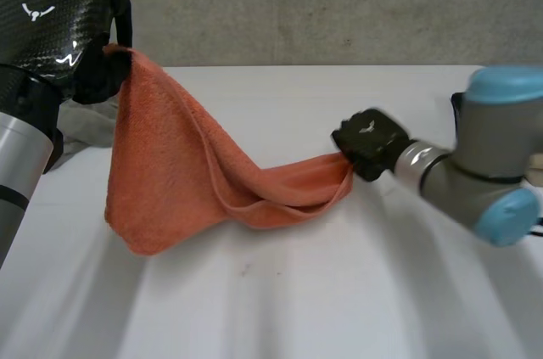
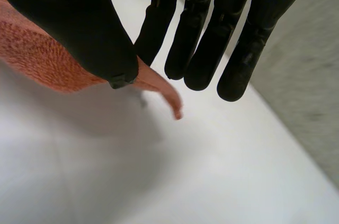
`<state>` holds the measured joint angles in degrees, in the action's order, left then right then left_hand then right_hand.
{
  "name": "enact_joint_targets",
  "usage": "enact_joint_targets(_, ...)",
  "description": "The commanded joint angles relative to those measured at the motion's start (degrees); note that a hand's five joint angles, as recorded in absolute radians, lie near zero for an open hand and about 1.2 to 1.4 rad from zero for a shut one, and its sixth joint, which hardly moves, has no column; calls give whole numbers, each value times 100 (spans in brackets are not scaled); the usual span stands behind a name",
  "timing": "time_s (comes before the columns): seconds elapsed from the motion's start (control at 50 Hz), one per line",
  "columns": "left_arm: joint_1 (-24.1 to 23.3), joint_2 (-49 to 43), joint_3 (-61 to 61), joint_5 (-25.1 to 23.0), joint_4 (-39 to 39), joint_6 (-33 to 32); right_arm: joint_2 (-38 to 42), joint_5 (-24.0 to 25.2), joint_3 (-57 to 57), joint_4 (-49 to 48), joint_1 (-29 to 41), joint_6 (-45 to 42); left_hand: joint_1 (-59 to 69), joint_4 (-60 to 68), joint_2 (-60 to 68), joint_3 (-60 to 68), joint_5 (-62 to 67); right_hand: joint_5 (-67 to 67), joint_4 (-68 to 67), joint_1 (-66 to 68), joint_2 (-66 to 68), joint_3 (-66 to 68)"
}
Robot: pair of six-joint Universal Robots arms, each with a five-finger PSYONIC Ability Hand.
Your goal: Fold the laundry.
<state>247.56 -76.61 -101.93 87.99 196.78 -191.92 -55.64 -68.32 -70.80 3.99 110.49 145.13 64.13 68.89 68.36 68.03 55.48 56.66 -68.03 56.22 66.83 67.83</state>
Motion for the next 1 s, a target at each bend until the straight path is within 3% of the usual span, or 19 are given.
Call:
enact_joint_targets(0.02,662,-327,129,-19,-412,-3,-2124,-189,-417,628,-661,-179,1587,1111,1164,1197,1452,1334,-1197,2378,1317,1217)
enact_joint_targets(0.1,724,-889,138,-141,-614,6,-2926,-322,-443,1437,-705,-179,1587,1111,1164,1197,1452,1334,-1197,2378,1317,1217)
enact_joint_targets(0.26,505,-2251,173,-265,-623,58,-2769,-427,-1014,1851,-441,-240,1587,1111,1164,1197,1452,1334,-1197,2378,1317,1217)
enact_joint_targets(0.46,452,-3991,1182,-203,-614,23,-653,-612,-496,1554,-186,-47,1587,1111,1164,1197,1452,1334,-1197,2378,1317,1217)
enact_joint_targets(0.52,452,-4107,1254,-203,-614,32,-405,-621,-505,1403,-195,-12,1120,644,697,730,985,1240,-1103,2284,1223,1123)
enact_joint_targets(0.56,434,-4116,1237,-203,-606,41,-377,-638,-540,1342,-256,32,599,123,176,209,464,-1023,1160,22,-1040,-1140)
enact_joint_targets(0.6,416,-4081,1201,-203,-614,41,-413,-638,-575,1333,-265,154,-206,-682,-629,-596,-341,-2204,2341,-1159,-2220,-2321)
enact_joint_targets(0.62,416,-4029,1114,-212,-614,32,-439,-638,-584,1341,-256,225,-1193,-1669,-1616,-1583,-1328,-2376,2513,-1331,-2392,-2493)
enact_joint_targets(0.68,425,-3679,912,-238,-597,6,-561,-621,-593,1341,-291,401,-1841,-2317,-2263,-2231,-1976,-3064,3201,-2020,-3081,-3181)
enact_joint_targets(0.9,425,-3105,525,-274,-579,-12,-1124,-559,-601,1850,-862,112,-1759,-2235,-2181,-2149,-1894,-3252,3389,-2208,-3269,-3369)
enact_joint_targets(1.0,434,-3131,507,-274,-579,-108,-1151,-577,-662,2500,-1135,-546,-534,-1010,-957,-924,-670,-3303,3440,-2258,-3319,-3420)
